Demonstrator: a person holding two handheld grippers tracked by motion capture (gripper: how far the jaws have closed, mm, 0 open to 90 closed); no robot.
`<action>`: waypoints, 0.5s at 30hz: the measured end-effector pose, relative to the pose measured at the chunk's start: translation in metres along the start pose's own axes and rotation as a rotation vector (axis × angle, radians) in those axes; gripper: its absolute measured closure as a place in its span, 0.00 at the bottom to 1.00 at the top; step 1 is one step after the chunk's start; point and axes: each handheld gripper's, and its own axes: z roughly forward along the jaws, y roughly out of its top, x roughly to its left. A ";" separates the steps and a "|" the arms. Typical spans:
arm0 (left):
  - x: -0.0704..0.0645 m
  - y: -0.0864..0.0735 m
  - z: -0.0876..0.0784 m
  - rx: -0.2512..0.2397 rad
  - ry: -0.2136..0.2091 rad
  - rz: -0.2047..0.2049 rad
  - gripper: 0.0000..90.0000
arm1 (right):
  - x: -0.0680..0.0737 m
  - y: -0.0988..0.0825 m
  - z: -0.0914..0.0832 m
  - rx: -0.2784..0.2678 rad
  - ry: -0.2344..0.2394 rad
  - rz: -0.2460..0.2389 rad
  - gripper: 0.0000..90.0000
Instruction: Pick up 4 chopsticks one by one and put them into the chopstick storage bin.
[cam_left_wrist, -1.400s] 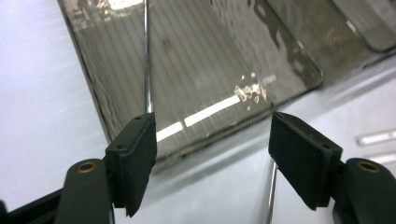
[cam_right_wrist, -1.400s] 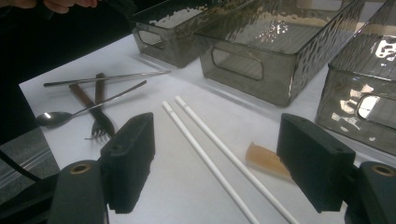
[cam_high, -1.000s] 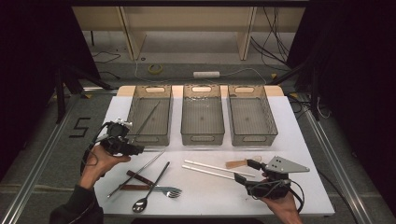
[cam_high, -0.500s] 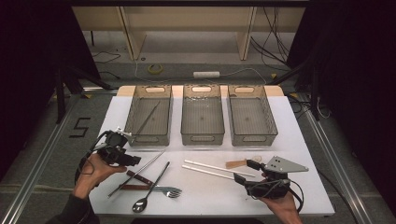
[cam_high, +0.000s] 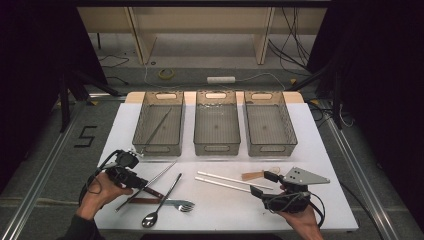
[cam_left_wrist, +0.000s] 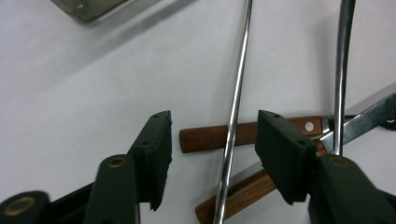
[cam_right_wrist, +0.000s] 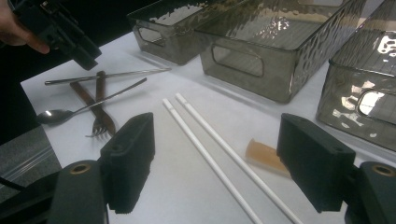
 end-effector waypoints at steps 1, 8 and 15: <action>0.000 -0.001 0.001 -0.001 -0.008 -0.001 0.54 | 0.000 0.000 0.000 -0.001 0.000 0.002 0.32; 0.000 -0.006 0.005 0.023 -0.014 0.007 0.62 | 0.000 0.000 0.000 0.000 0.002 -0.001 0.32; -0.001 -0.009 0.009 0.042 -0.024 0.018 0.69 | 0.000 0.000 0.000 0.001 0.003 0.001 0.32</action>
